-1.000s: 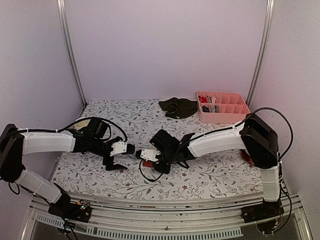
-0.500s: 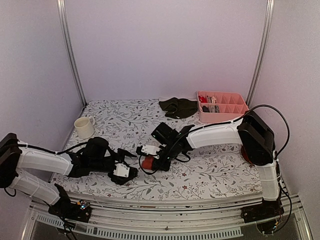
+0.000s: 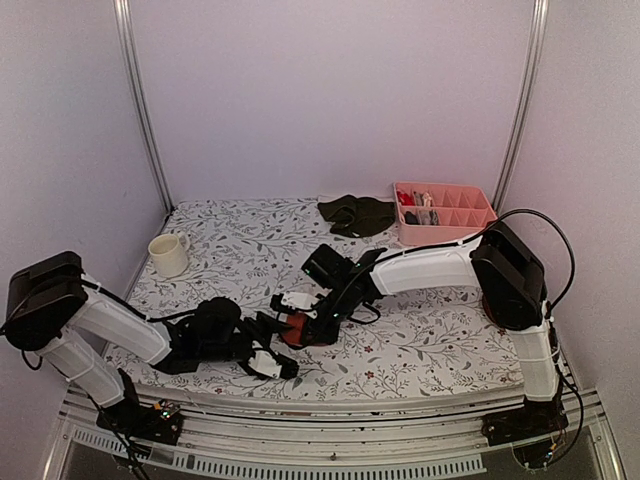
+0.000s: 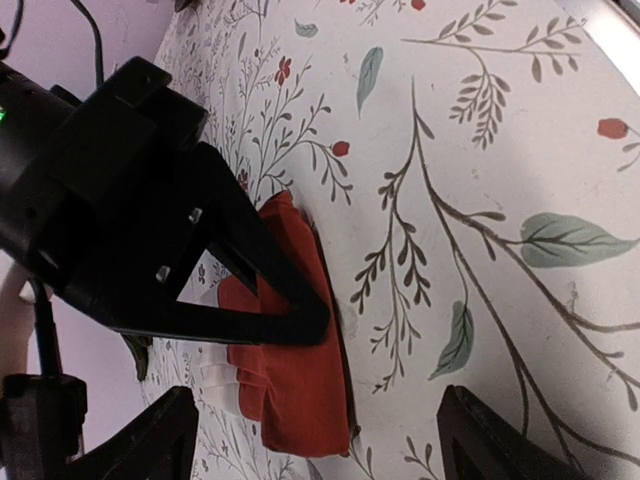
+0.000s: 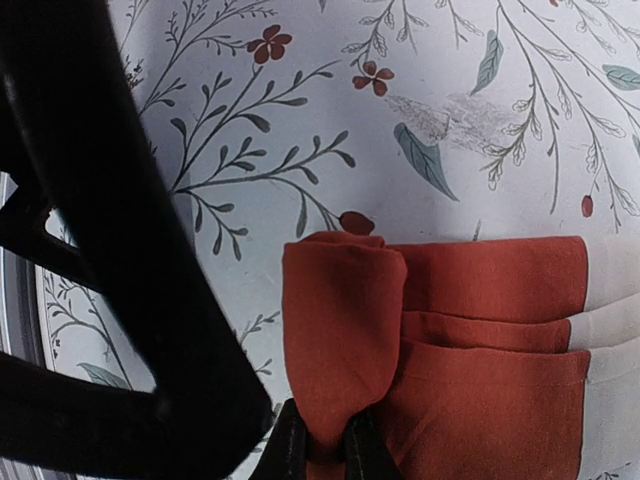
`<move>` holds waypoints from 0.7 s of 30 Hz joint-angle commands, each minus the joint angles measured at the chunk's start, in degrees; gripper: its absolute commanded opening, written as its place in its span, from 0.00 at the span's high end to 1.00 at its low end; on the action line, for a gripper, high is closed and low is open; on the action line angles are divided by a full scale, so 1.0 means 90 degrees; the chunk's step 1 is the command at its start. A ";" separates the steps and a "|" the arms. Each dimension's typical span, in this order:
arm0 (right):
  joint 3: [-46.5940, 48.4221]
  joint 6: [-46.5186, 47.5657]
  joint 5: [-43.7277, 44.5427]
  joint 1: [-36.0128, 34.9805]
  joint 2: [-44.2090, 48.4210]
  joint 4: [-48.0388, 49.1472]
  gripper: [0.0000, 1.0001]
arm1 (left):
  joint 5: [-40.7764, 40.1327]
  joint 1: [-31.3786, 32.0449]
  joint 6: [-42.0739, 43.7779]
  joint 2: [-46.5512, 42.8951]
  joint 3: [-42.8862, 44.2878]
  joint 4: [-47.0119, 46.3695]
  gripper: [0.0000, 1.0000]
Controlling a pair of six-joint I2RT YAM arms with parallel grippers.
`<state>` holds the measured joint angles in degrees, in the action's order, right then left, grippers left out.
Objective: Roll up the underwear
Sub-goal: Roll the underwear at the center of the board.
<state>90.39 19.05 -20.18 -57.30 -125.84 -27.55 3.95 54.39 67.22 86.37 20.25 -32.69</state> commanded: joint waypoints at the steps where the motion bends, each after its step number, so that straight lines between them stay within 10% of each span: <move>1: -0.0033 0.0006 -0.0267 -0.0015 -0.0314 -0.0521 0.97 | -0.0539 0.0202 0.0225 0.0430 0.0056 -0.0686 0.17; 21: -0.0033 0.0055 -0.0295 -0.0008 -0.0344 -0.0591 0.96 | -0.0958 0.0242 0.0406 0.1368 0.0208 -0.1101 0.68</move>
<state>90.48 19.29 -21.87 -57.30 -125.97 -28.27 -3.77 55.79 71.55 97.38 21.69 -43.81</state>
